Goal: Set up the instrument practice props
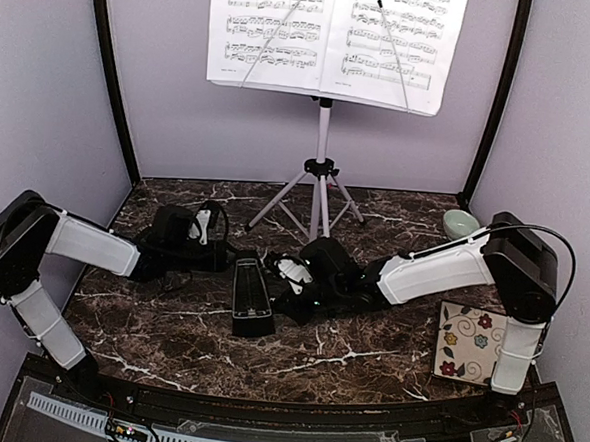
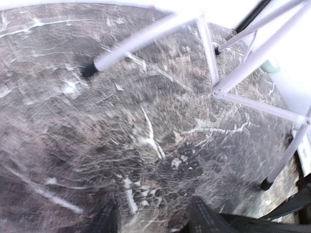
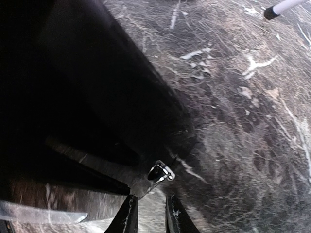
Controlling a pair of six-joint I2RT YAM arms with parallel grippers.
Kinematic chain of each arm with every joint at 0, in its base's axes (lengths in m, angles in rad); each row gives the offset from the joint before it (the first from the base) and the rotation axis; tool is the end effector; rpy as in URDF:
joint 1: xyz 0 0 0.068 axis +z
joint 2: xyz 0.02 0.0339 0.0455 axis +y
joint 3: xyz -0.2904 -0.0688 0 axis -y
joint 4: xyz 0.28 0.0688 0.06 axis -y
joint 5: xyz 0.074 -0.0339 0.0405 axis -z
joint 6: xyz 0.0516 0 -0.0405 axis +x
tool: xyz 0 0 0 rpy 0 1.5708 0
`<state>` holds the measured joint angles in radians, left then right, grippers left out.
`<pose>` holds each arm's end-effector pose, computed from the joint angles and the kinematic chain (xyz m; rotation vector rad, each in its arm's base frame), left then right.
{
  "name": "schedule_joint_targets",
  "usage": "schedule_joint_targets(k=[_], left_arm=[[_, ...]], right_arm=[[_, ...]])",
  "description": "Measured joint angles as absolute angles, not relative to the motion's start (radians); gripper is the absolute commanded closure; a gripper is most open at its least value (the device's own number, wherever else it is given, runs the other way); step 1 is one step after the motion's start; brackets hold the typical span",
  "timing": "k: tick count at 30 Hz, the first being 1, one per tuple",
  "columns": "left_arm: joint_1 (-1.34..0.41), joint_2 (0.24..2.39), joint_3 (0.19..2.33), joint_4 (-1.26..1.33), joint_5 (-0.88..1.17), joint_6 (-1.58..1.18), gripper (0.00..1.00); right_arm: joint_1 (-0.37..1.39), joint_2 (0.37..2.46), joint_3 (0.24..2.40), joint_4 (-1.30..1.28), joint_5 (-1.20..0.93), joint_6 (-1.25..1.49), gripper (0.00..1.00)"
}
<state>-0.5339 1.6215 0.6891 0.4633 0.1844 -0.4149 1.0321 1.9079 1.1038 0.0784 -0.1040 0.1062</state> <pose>0.3060 -0.1919 0.1580 0.2462 2.1082 -0.7689 0.2249 0.3867 0.1444 -1.1195 2.1175 0.6852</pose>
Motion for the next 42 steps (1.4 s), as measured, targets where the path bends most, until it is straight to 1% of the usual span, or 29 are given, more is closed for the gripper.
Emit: schedule_joint_targets(k=[2,4,10,15,17,23,26,29,30,31,33,35,38,42], left_arm=[[-0.524,1.56,0.675,0.431,0.167,-0.403,0.33],[-0.522,1.469,0.658,0.382,0.145,-0.404,0.31],[-0.523,1.199,0.58,0.229,0.089,-0.462,0.3],[-0.523,1.04,0.534,0.07,0.086,-0.528,0.29],[-0.527,0.994,0.533,-0.002,0.087,-0.546,0.27],[-0.552,0.893,0.534,-0.145,0.086,-0.57,0.22],[-0.582,0.853,0.535,-0.199,0.084,-0.561,0.19],[-0.622,0.809,0.54,-0.242,0.087,-0.545,0.17],[-0.638,0.801,0.542,-0.251,0.085,-0.538,0.14],[-0.653,0.796,0.546,-0.26,0.086,-0.532,0.08],[-0.705,0.791,0.555,-0.275,0.081,-0.515,0.05],[-0.745,0.789,0.561,-0.281,0.076,-0.508,0.04],[-0.769,0.791,0.572,-0.287,0.062,-0.5,0.04],[-0.794,0.825,0.601,-0.283,0.017,-0.491,0.03]], right_arm=[[1.041,1.906,1.096,0.093,-0.11,0.112,0.78],[1.051,1.903,1.082,0.105,-0.117,0.115,0.78],[1.068,1.896,1.045,0.133,-0.141,0.119,0.78],[1.069,1.906,1.065,0.147,-0.164,0.118,0.77],[1.07,1.927,1.094,0.161,-0.181,0.119,0.76],[1.076,2.006,1.19,0.22,-0.245,0.131,0.67],[1.078,2.0,1.177,0.258,-0.263,0.138,0.61],[1.079,1.958,1.113,0.297,-0.27,0.146,0.57],[1.079,1.939,1.09,0.304,-0.269,0.149,0.55],[1.079,1.924,1.073,0.309,-0.268,0.153,0.53],[1.079,1.888,1.032,0.327,-0.261,0.165,0.48],[1.079,1.856,0.993,0.353,-0.25,0.186,0.41],[1.072,1.827,0.953,0.387,-0.231,0.222,0.34],[1.065,1.821,0.936,0.419,-0.2,0.263,0.3]])
